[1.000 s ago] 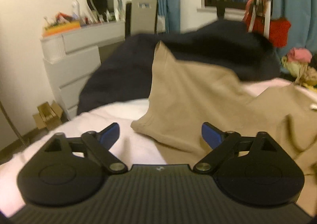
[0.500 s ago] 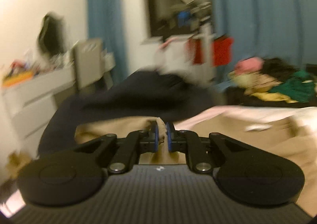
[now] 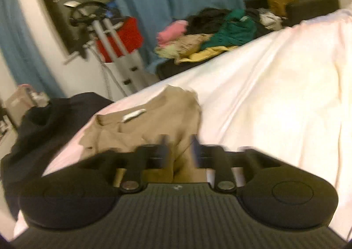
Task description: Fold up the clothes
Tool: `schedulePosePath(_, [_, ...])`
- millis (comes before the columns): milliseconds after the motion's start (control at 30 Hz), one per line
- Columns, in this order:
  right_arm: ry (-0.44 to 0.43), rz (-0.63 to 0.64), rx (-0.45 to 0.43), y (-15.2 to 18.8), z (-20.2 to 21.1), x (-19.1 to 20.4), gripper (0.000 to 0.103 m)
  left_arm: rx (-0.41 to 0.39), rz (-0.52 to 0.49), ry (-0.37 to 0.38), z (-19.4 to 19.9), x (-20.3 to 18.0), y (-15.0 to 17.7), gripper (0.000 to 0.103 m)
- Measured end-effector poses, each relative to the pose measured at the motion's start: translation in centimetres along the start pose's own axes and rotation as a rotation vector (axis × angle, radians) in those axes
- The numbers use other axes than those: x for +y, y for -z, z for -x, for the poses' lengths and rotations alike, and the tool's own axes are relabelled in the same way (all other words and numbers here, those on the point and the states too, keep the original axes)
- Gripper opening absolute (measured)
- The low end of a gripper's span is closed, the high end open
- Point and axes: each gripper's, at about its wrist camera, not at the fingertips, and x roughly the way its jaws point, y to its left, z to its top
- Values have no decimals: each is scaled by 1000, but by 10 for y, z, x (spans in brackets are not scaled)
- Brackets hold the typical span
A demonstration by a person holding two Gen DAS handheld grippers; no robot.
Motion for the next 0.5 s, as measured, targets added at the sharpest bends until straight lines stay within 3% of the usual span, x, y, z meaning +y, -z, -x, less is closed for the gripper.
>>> schedulePosePath(33, [2, -3, 7, 2, 1, -8, 89, 7, -9, -1, -3, -1, 2, 103])
schedulePosePath(167, [6, -10, 34, 9, 7, -38, 89, 41, -35, -11, -17, -3, 9, 103])
schedulePosePath(267, [-21, 14, 56, 15, 31, -33, 89, 89, -32, -14, -27, 0, 10, 103])
schedulePosePath(400, [-66, 35, 79, 26, 89, -25, 89, 150, -56, -39, -33, 1, 13, 103])
schedulePosePath(500, [-72, 26, 95, 30, 139, -18, 89, 252, -45, -28, -37, 4, 16, 102])
